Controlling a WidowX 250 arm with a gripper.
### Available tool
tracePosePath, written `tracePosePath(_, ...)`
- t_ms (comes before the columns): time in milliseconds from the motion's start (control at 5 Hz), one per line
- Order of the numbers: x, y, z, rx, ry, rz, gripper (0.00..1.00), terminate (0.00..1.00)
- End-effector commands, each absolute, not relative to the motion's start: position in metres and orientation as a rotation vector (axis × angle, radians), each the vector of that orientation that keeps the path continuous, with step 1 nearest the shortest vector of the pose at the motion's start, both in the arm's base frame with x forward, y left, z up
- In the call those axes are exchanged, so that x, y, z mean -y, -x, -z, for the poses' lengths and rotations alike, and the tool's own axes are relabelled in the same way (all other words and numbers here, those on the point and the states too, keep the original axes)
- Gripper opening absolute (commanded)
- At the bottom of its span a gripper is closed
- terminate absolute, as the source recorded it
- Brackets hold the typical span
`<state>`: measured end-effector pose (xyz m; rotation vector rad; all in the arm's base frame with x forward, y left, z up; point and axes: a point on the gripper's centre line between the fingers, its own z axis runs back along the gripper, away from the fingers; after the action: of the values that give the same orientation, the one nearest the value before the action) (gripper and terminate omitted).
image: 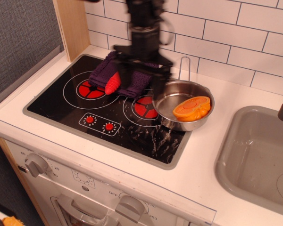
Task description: Move bell pepper towards left side of stove.
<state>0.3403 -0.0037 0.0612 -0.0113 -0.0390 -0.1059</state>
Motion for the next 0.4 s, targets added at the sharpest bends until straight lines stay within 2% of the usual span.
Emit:
tracePosePath(0, 0.064, -0.344, -0.071, 0.078, 0.042, 0.232, 1.00, 0.00)
tracePosePath(200, 0.064, -0.349, -0.055, 0.039, 0.039, 0.232, 1.00, 0.00)
